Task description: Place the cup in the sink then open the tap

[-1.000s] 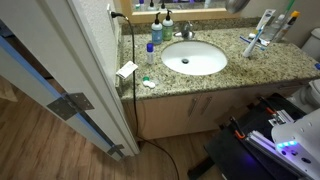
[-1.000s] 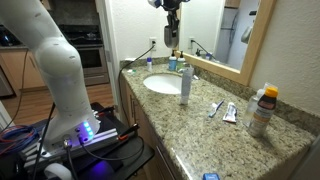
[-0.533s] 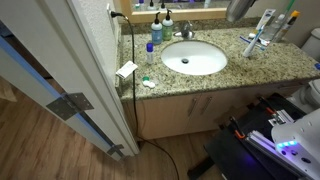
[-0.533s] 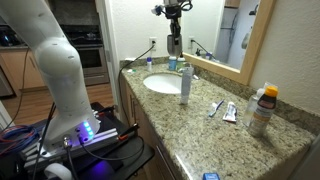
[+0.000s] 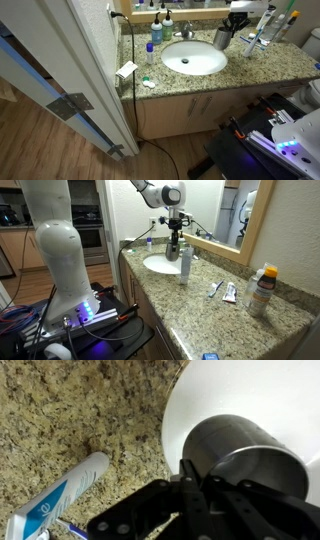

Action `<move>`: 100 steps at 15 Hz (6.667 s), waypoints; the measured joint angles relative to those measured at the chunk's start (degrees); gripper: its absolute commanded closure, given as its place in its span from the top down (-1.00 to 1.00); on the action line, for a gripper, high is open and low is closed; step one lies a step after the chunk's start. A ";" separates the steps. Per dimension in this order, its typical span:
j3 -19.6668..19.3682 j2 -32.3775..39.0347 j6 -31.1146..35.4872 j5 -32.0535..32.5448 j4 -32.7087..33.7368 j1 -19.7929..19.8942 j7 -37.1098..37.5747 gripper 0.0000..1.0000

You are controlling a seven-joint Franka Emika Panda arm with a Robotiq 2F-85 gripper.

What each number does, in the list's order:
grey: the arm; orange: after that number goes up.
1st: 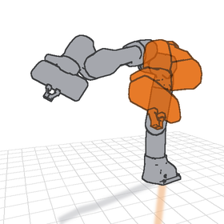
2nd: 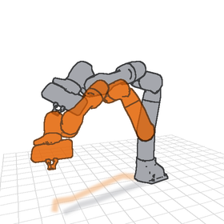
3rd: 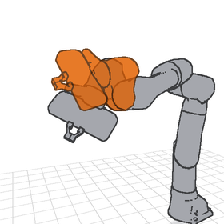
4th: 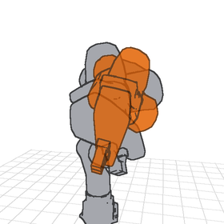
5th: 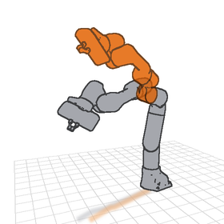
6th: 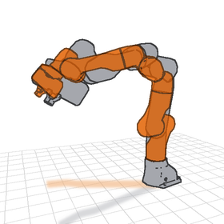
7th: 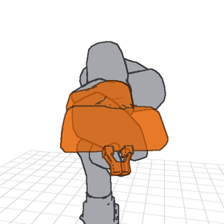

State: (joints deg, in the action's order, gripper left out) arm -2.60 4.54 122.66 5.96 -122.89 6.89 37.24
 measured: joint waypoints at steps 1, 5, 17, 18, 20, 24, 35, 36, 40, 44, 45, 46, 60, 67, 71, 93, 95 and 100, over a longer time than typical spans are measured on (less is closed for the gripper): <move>-0.07 0.96 -0.03 -0.05 0.72 0.00 0.14 -0.86; -0.39 2.06 -0.20 -0.11 1.46 -0.35 1.28 -0.96; -2.24 17.24 0.28 -12.76 7.67 -1.99 11.39 -0.96; -2.53 17.97 1.21 -12.77 7.84 -2.57 13.01 -0.96; -2.77 20.34 3.50 -12.81 8.88 -3.85 16.56 -0.96; -2.79 25.12 8.69 -13.45 12.09 -5.80 22.37 -0.96; -2.83 29.07 13.22 -15.21 14.84 -6.35 23.64 -0.96; -2.82 29.57 15.02 -15.21 14.85 -6.61 23.60 -0.96; -2.73 31.84 19.83 -15.22 15.68 -7.39 23.18 -0.96; -2.00 33.50 20.64 -15.26 17.43 -8.10 23.09 -0.96; -1.89 33.57 20.88 -15.26 17.72 -8.46 23.09 -0.96; -1.87 33.57 21.22 -15.26 17.98 -8.92 23.10 -0.96; -7.07 37.09 23.29 -10.91 20.45 -14.88 29.09 -0.96; -7.04 37.10 23.06 -11.02 20.45 -14.62 29.08 0.06; -6.72 35.51 23.37 -11.46 19.40 -13.77 28.12 0.62; -7.28 -1.17 9.08 -24.71 -4.76 0.74 -15.52 1.00; -7.79 -2.93 8.14 -24.68 -4.74 1.68 -16.15 1.00; -6.91 -1.79 7.93 -19.51 -3.38 0.87 -15.29 1.00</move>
State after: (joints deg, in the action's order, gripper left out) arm -9.51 2.75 130.59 -13.55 -126.27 7.75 21.95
